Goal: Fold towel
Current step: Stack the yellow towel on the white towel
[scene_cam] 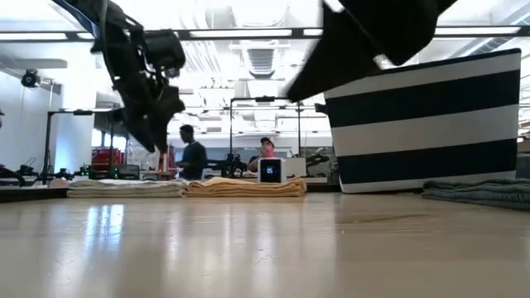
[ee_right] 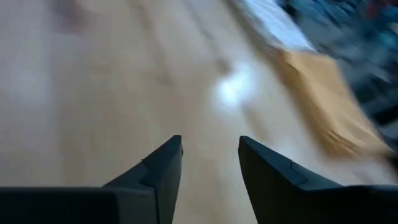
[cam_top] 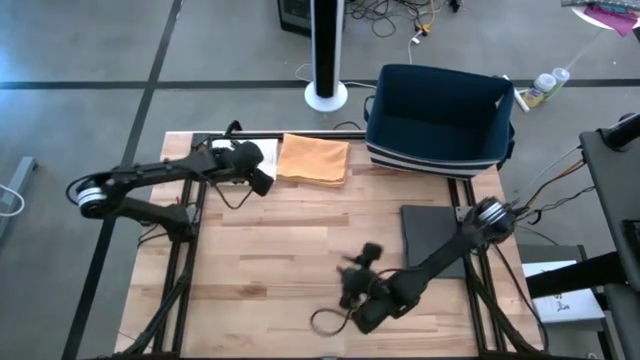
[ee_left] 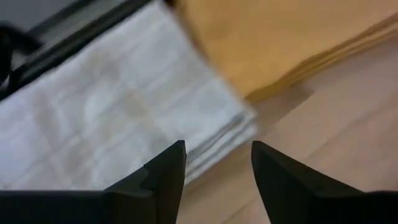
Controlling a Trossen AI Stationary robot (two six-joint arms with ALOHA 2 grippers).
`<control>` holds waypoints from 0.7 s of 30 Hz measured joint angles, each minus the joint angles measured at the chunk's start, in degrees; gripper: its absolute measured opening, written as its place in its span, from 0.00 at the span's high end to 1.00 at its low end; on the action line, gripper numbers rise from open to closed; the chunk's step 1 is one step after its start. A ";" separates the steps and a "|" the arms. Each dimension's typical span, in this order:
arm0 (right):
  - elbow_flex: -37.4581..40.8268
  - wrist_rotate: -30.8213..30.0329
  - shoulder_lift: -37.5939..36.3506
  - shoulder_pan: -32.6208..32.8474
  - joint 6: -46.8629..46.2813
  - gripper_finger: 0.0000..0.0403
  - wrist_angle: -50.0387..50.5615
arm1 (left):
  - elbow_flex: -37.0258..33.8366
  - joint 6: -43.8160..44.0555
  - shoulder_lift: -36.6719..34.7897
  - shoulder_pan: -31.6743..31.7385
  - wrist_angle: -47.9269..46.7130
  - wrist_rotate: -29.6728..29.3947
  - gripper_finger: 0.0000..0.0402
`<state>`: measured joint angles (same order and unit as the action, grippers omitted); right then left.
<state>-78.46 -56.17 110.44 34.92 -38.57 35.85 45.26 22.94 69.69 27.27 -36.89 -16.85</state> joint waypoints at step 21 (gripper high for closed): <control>0.34 8.93 -18.81 -1.62 -31.22 0.61 28.02 | -13.46 -9.79 -14.21 -12.29 45.06 11.75 0.68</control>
<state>-78.11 -47.23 91.64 33.30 -69.79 63.87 31.80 13.15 55.48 14.98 8.18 -5.10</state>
